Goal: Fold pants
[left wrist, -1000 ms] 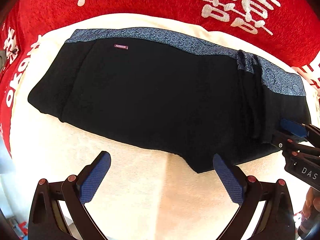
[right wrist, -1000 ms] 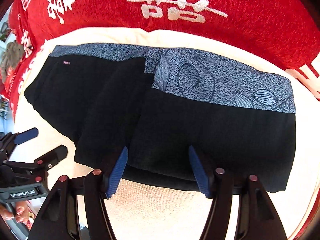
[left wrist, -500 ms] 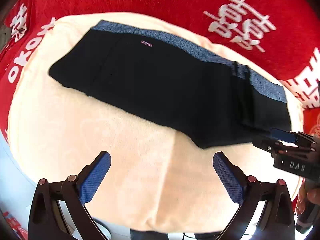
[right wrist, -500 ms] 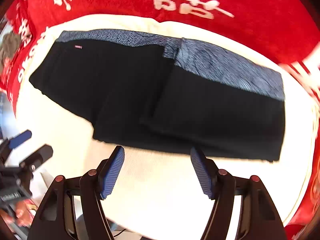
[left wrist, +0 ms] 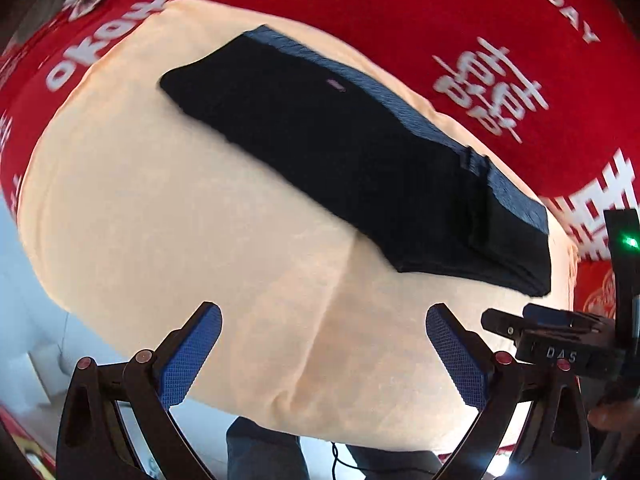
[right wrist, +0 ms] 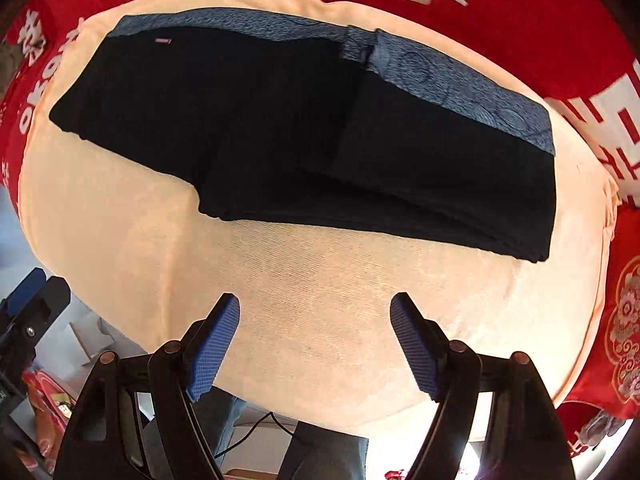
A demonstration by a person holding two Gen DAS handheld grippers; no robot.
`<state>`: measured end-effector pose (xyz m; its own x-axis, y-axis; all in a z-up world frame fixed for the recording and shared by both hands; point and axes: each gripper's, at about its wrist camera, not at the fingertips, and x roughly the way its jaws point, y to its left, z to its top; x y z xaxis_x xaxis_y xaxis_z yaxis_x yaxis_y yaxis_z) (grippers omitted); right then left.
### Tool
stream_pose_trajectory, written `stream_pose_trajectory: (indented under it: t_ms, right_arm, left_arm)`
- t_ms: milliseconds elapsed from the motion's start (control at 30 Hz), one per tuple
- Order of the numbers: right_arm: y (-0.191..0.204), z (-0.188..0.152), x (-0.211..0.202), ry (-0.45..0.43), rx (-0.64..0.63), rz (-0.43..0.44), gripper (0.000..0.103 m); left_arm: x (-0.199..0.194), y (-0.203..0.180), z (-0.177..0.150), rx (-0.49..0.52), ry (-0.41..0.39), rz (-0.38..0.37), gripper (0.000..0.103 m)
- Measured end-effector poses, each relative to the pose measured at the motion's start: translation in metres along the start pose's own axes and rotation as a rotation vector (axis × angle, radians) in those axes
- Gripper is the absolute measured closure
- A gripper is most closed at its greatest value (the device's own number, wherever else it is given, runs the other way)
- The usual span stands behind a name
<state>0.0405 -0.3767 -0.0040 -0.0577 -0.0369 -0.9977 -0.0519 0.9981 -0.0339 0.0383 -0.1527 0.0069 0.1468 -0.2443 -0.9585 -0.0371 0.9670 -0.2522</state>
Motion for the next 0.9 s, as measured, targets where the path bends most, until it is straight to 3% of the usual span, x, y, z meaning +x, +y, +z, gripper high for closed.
stream_pose_trajectory:
  t_ms: [267, 567, 733, 900]
  right_arm:
    - [0.034, 0.025, 0.012, -0.024, -0.072, 0.021, 0.022]
    - [0.025, 0.019, 0.032, -0.053, -0.031, 0.005, 0.022]
    - [0.010, 0.023, 0.027, -0.142, -0.038, -0.062, 0.022]
    - [-0.004, 0.043, 0.033, -0.201, 0.011, -0.037, 0.020]
  left_arm:
    - [0.011, 0.057, 0.024, -0.088, -0.044, 0.042, 0.000]
    - [0.026, 0.092, 0.072, -0.109, -0.099, 0.007, 0.000]
    - [0.037, 0.095, 0.097, -0.135, -0.109, -0.050, 0.000]
    - [0.053, 0.105, 0.123, -0.235, -0.135, -0.131, 0.000]
